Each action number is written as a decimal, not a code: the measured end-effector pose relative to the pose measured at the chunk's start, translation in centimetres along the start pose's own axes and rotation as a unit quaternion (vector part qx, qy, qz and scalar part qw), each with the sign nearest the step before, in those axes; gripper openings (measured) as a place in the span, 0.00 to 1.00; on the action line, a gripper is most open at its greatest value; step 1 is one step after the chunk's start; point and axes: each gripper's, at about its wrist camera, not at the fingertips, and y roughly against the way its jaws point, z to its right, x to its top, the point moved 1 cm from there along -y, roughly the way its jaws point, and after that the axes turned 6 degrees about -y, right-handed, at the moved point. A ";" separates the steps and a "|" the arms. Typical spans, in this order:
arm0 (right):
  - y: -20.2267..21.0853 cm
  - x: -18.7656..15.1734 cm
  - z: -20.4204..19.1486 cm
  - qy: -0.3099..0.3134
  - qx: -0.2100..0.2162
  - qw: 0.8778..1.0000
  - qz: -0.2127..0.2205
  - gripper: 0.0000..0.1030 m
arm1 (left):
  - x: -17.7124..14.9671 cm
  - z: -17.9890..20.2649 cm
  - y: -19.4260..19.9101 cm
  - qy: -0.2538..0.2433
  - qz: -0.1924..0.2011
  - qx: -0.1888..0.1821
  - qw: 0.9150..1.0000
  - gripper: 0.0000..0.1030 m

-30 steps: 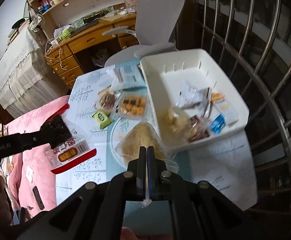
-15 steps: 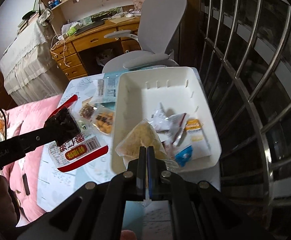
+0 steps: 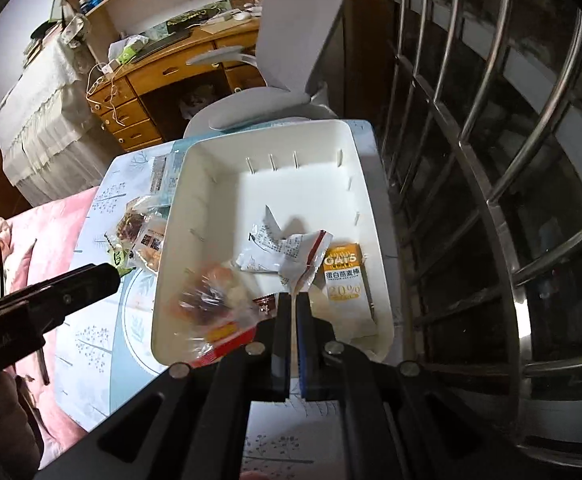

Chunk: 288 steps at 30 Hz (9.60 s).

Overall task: Organize snacks
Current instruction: 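Lift both snacks and carry them over the white tray, then open both tools to drop the snacks into the tray, then withdraw both tools toward the remaining snacks on the table, then grasp the green pineapple-cake packet with the left tool while the right tool grasps the yellow pastry bag, then lift both snacks and carry them over the white tray, then open both tools to drop the snacks into the tray, then withdraw both tools from the tray toward the remaining snacks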

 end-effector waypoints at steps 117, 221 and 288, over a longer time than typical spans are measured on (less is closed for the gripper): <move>-21.2 -4.7 -23.8 -0.091 -0.143 0.975 0.146 0.97 | 1.1 -24.9 -14.6 -0.436 -0.073 -0.044 0.896 0.55; 1.2 -6.3 -1.1 0.057 0.014 0.994 0.089 0.80 | -1.8 -2.1 3.1 -0.132 0.022 0.097 0.986 0.51; -4.2 -7.7 -10.9 -0.117 0.046 0.991 -0.053 0.84 | -8.6 -17.4 6.5 -0.068 -0.087 0.087 0.990 0.83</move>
